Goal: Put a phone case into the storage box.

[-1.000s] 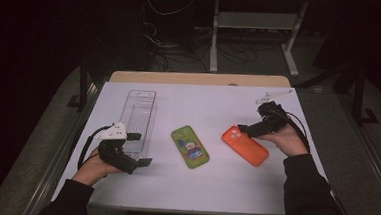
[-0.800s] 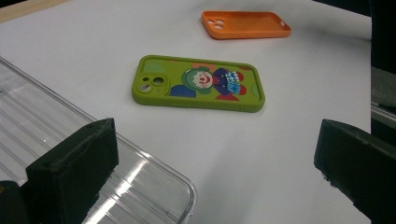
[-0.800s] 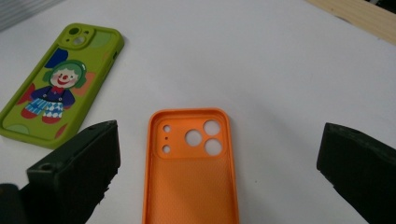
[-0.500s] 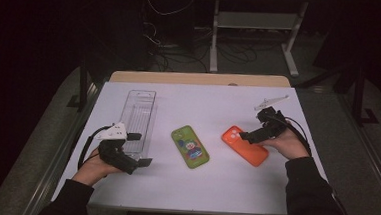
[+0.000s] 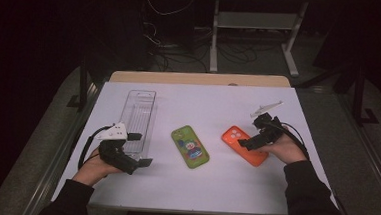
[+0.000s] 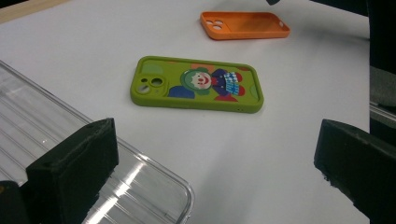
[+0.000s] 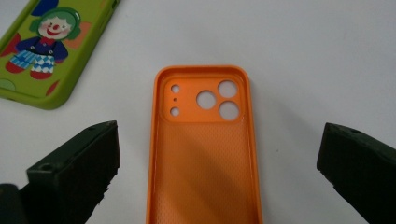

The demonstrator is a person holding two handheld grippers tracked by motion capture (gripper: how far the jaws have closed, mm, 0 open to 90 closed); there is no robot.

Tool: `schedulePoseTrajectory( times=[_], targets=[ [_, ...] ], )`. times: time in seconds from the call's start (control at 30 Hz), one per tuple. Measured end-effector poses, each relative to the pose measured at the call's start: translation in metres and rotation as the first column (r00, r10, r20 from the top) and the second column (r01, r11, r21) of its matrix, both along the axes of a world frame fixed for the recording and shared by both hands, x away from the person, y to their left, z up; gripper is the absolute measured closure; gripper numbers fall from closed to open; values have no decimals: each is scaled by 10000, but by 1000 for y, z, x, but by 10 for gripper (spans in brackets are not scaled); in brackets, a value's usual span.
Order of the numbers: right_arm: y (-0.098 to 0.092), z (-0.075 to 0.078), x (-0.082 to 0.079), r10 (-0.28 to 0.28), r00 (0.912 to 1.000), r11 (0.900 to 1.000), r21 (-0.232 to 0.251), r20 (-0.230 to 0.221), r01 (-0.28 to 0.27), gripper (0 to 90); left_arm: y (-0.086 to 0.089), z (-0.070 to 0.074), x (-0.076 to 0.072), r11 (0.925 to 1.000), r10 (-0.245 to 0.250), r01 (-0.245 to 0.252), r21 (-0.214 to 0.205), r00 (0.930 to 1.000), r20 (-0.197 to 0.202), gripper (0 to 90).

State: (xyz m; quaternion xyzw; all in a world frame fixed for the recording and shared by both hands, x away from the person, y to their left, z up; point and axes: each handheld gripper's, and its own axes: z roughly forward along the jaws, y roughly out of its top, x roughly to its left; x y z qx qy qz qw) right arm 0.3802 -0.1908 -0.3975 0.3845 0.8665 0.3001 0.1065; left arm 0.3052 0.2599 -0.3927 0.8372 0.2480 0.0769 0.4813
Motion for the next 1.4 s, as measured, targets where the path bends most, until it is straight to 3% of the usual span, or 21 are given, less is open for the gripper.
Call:
schedulePoseTrajectory(
  times=[0.37,0.43,0.57,1.0,1.23,1.4],
  targets=[
    [-2,-18,-6,-13,9986,9990,-446,-537,-11,0,0,2,0,10000,4,-4,-22,10000,-81,0],
    [-1,-23,-4,216,9983,9971,-721,-542,-255,0,-1,1,1,10000,-16,15,-15,10000,-67,0],
    [-1,-30,-4,129,9966,9938,-1094,-816,-218,0,-1,1,1,10000,-26,25,-28,10000,-77,0],
    [0,-43,-2,250,9872,9897,-1355,-1572,-466,0,-1,2,1,10000,-55,56,10,10000,-64,0],
    [-2,-42,-3,210,9864,9905,-1304,-1631,-427,37,-1,1,0,10000,-78,78,21,10000,-63,0],
    [-1,-42,-4,272,9883,9864,-1561,-1498,-508,50,-1,1,0,10000,-56,56,-65,10000,-57,0]
  ],
)
